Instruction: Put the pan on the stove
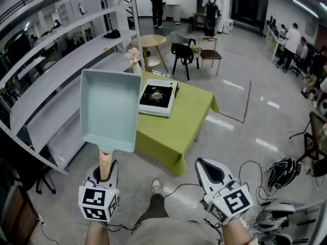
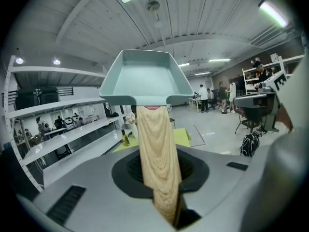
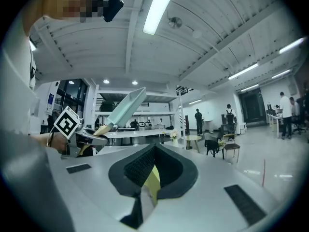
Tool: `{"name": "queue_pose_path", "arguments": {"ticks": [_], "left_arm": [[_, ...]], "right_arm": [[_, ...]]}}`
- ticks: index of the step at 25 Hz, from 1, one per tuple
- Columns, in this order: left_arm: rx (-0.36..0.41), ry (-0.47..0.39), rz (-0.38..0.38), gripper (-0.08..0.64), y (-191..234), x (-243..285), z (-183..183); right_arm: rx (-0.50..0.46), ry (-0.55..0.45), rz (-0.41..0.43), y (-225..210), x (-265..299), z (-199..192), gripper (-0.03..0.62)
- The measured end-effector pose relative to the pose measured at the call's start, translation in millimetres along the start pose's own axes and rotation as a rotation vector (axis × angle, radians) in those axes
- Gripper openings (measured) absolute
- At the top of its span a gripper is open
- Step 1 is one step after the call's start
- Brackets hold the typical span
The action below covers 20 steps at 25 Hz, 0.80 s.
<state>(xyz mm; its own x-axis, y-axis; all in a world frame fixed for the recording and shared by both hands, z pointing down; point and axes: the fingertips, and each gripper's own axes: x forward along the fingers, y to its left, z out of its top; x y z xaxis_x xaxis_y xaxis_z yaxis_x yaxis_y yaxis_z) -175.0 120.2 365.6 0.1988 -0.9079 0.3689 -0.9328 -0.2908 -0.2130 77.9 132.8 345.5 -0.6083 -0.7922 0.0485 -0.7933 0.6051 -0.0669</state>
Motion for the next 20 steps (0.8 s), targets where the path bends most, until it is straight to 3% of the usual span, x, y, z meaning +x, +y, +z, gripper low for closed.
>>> {"name": "queue_pose_path", "arguments": {"ticks": [8,20], "left_arm": [[-0.044,0.082,-0.074,0.067,44,93,-3],[-0.021,0.189,-0.215,0.069,104,261,-1]], "right_arm": [[0.03,0.063,-0.048,-41,83,-2,0.006],[0.07,0.159,-0.139,-97,225,-14,0.006]]}}
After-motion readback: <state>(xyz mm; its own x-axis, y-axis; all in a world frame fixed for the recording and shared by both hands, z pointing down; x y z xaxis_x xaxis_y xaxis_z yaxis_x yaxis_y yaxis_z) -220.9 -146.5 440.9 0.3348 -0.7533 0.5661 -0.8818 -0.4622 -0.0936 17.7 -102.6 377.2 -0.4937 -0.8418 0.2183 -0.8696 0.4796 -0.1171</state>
